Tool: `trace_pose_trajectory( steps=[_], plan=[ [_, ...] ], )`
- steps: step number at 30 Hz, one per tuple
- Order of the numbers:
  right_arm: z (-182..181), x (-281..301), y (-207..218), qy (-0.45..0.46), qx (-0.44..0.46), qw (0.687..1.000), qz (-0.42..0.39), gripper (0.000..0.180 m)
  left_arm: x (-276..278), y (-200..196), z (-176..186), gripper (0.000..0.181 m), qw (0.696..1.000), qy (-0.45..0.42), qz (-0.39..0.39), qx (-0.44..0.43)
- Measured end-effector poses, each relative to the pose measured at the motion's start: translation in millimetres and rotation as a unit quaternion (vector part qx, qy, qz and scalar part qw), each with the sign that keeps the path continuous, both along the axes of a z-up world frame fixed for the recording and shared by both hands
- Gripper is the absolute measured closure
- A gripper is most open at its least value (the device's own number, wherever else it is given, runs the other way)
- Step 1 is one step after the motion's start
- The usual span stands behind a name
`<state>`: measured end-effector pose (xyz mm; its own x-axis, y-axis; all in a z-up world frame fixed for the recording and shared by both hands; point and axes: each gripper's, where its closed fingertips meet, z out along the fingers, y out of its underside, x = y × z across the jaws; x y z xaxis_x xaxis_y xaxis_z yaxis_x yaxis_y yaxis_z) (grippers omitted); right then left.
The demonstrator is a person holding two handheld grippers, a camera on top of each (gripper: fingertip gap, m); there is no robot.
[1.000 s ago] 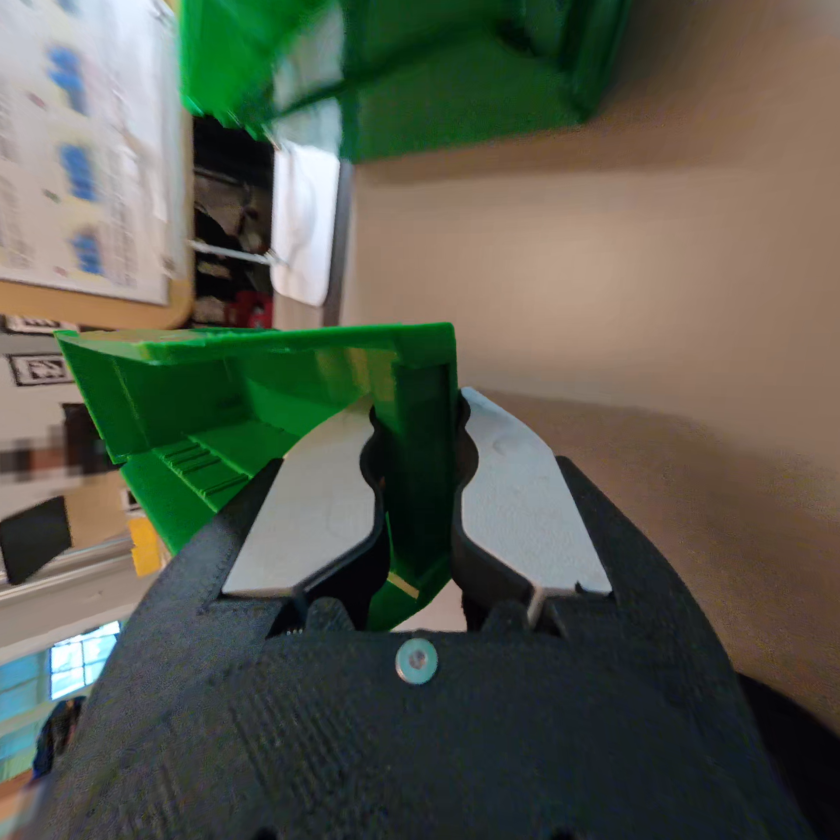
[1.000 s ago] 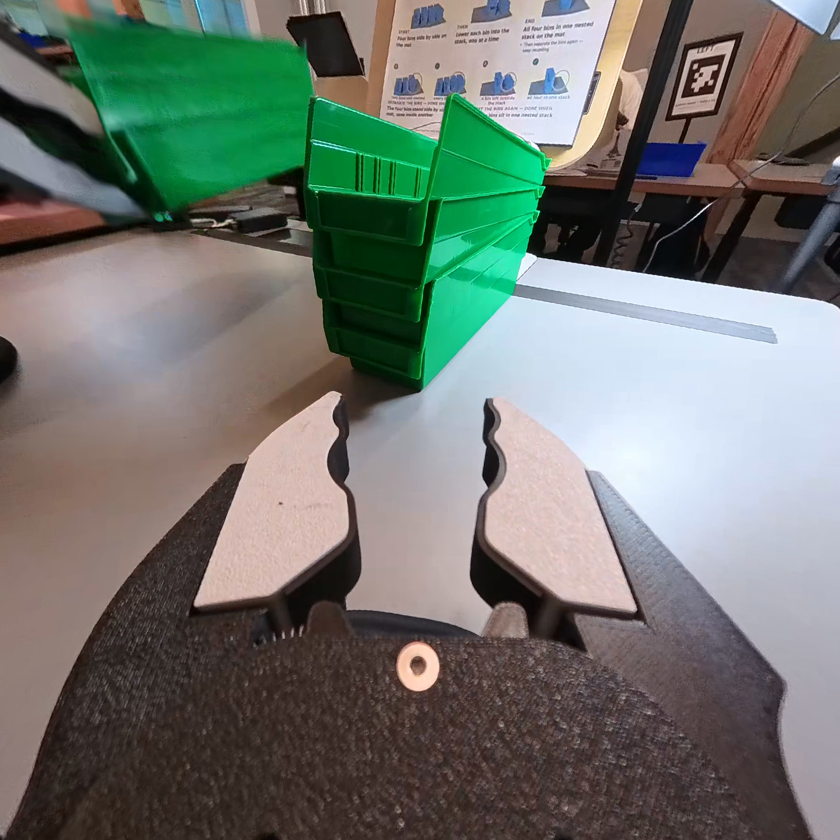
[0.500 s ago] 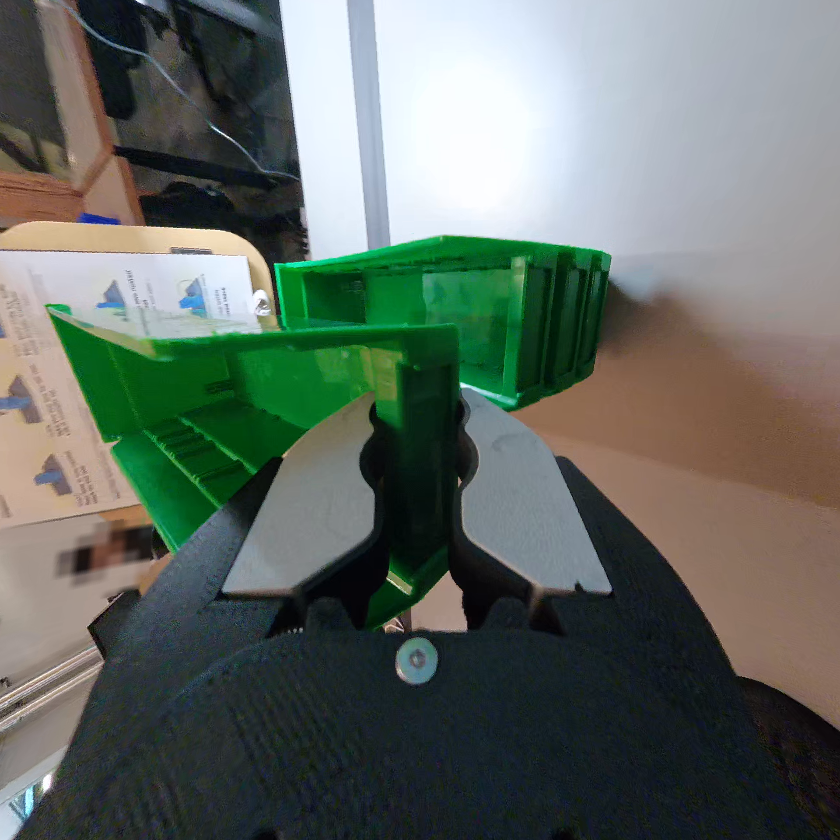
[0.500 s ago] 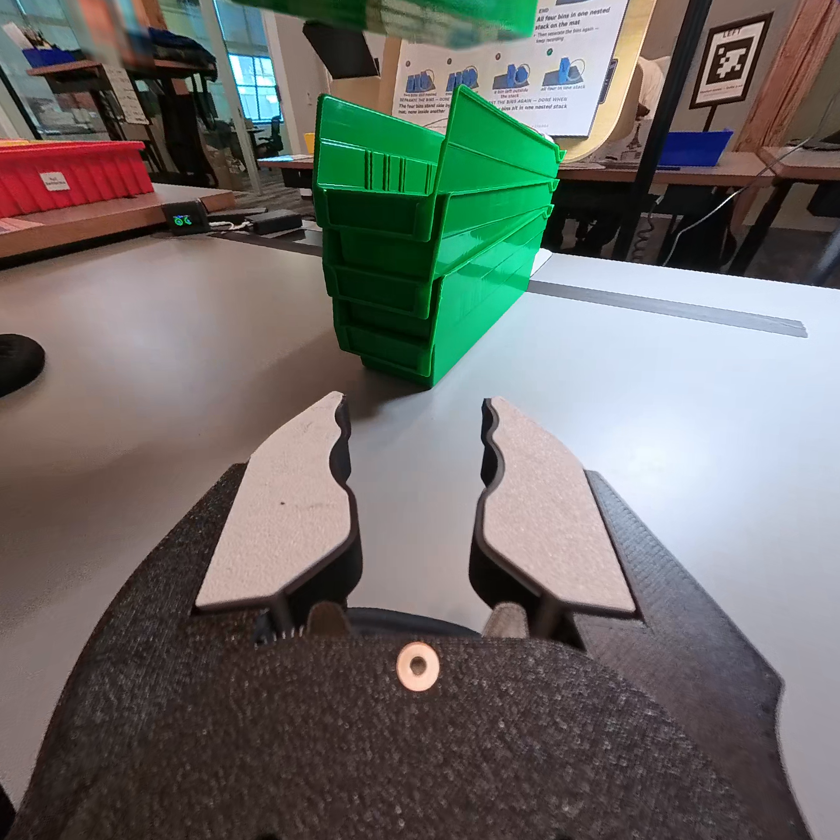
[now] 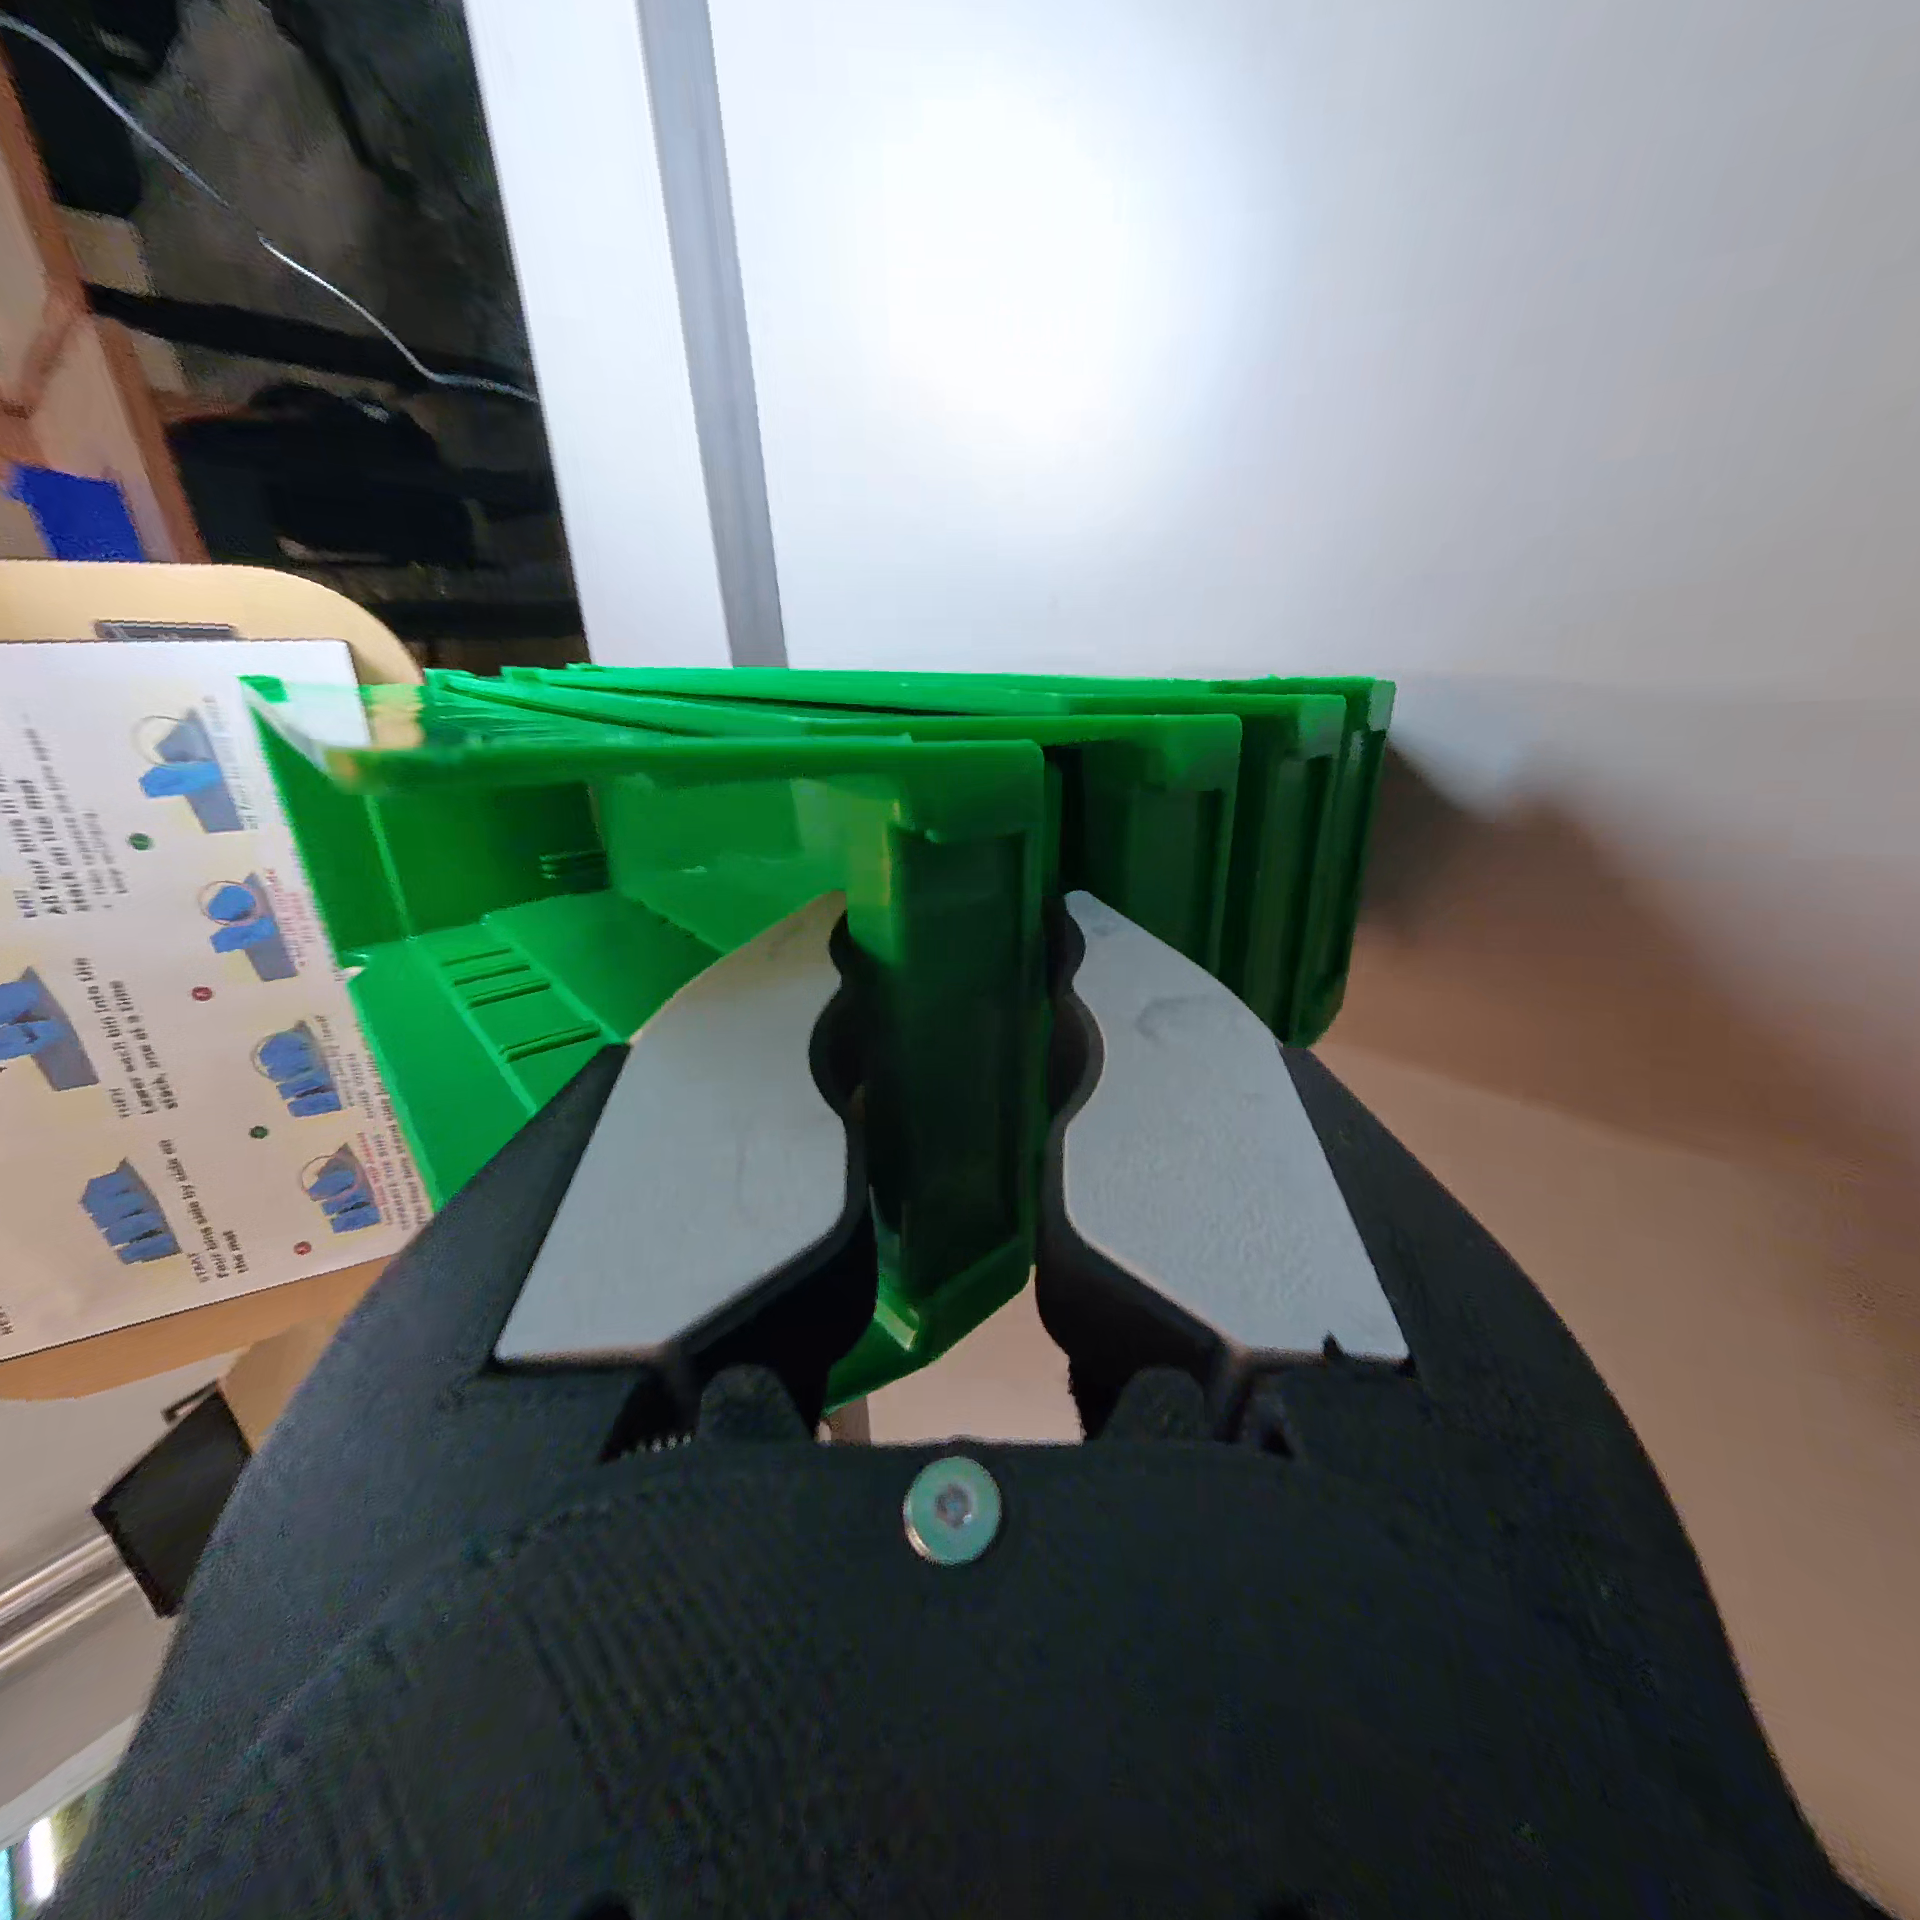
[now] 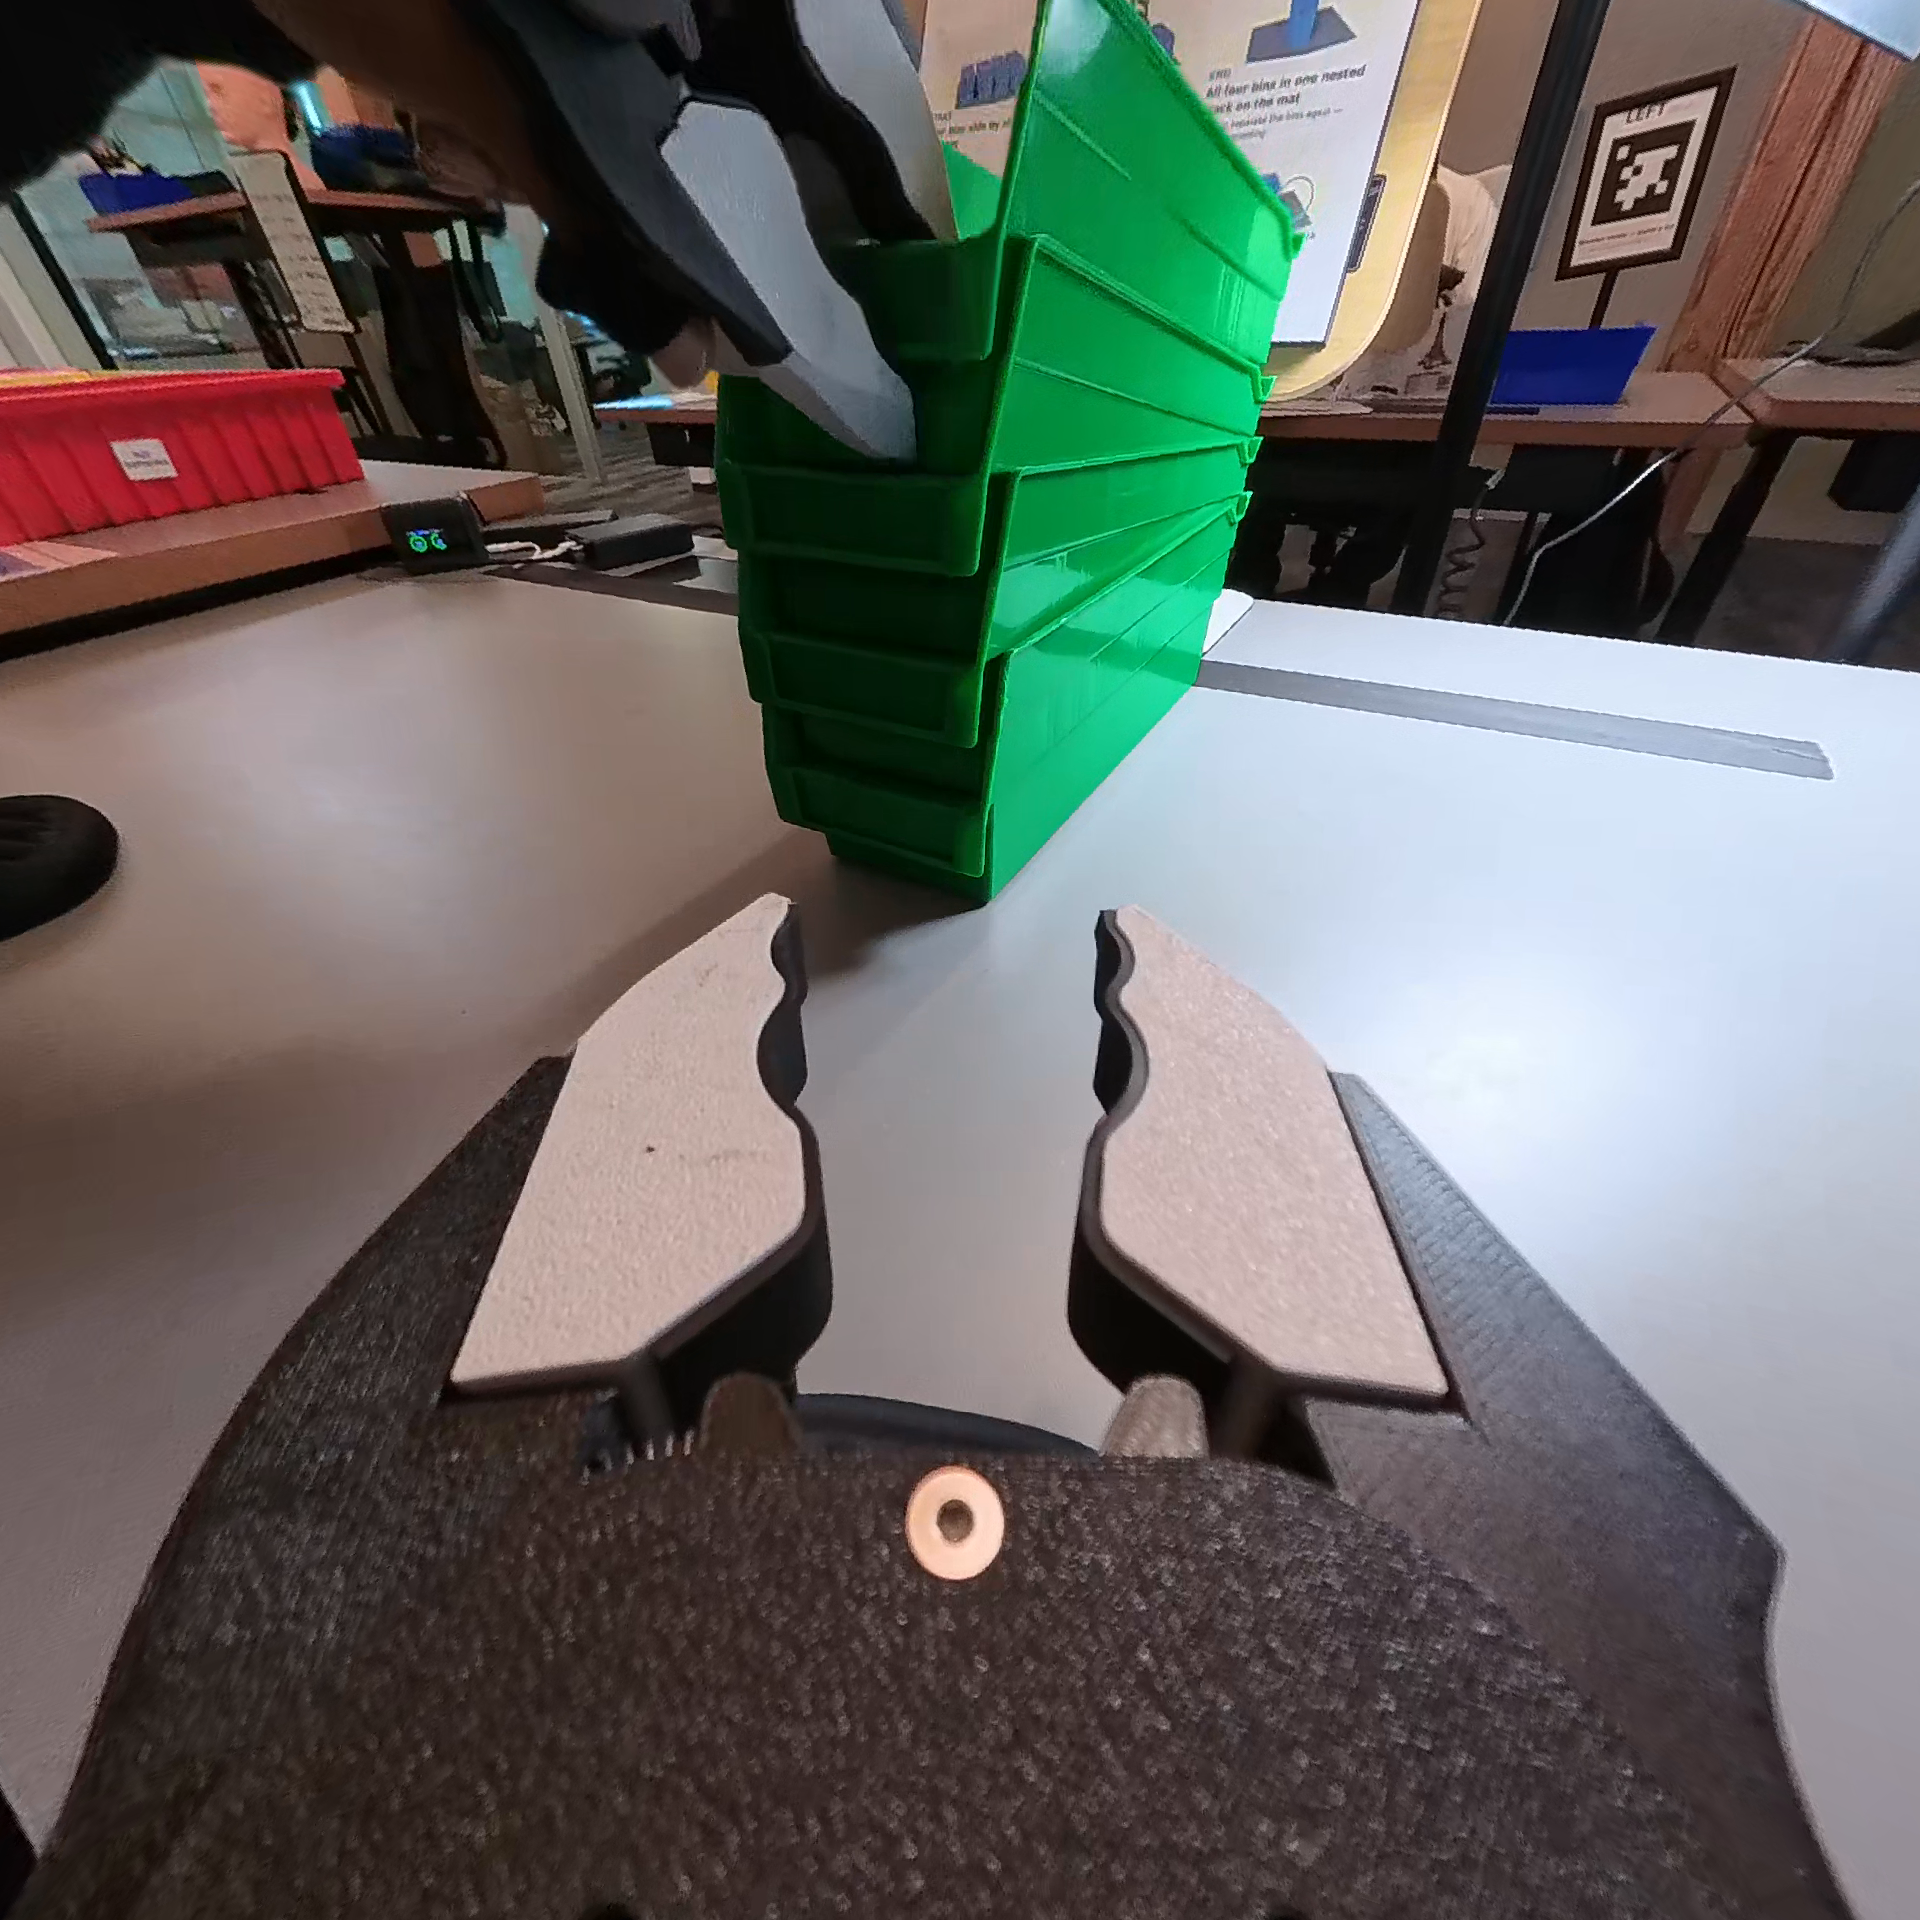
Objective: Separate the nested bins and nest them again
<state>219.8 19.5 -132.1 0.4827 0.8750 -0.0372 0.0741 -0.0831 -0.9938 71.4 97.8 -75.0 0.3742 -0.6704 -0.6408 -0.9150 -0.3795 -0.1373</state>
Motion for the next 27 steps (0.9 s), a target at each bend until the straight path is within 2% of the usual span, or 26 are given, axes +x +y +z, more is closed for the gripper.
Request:
trace_pose_trajectory(
  steps=[3,6,9,11,13,15,18,21,24,27],
  plan=[
    [-1.3,-1.7,-0.7,-0.008,0.002,1.0,0.002,0.127,1.8,-10.0,7.9,0.132,0.998,-0.034,-0.022,0.041],
    [-5.2,-7.8,-3.0,-0.032,0.005,0.999,0.014,0.125,4.9,-31.5,25.4,0.13,0.987,-0.122,-0.043,0.096],
    [-8.9,-19.5,-1.6,-0.061,0.003,0.998,0.03,0.121,-2.9,-56.8,47.9,0.131,0.955,-0.231,-0.057,0.178],
    [-6.9,-30.7,5.7,-0.083,0.022,0.996,0.031,0.119,-20.6,-73.7,46.4,0.133,0.935,-0.288,-0.043,0.201],
    [-1.5,-43.8,21.9,-0.101,0.048,0.994,0.014,0.122,-42.7,-85.0,30.0,0.133,0.919,-0.338,-0.012,0.203],
    [12.5,-59.9,40.3,-0.081,0.056,0.995,-0.005,0.131,-65.3,-91.0,4.6,0.133,0.906,-0.374,0.025,0.196],
    [30.4,-87.3,60.9,-0.037,0.026,0.999,-0.016,0.144,-89.5,-101.3,-41.1,0.133,0.893,-0.411,0.068,0.169],
    [16.5,-105.3,74.2,-0.072,0.01,0.997,-0.028,0.143,-113.0,-116.6,-76.7,0.134,0.896,-0.407,0.093,0.153],
    [5.6,-112.9,83.5,-0.079,0.013,0.996,-0.041,0.152,-131.1,-133.1,-89.9,0.135,0.895,-0.408,0.109,0.141],
    [5.3,-124.3,75.9,-0.072,0.02,0.997,0.001,0.162,-140.1,-146.0,-89.4,0.138,0.889,-0.419,0.115,0.145]
  ],
)
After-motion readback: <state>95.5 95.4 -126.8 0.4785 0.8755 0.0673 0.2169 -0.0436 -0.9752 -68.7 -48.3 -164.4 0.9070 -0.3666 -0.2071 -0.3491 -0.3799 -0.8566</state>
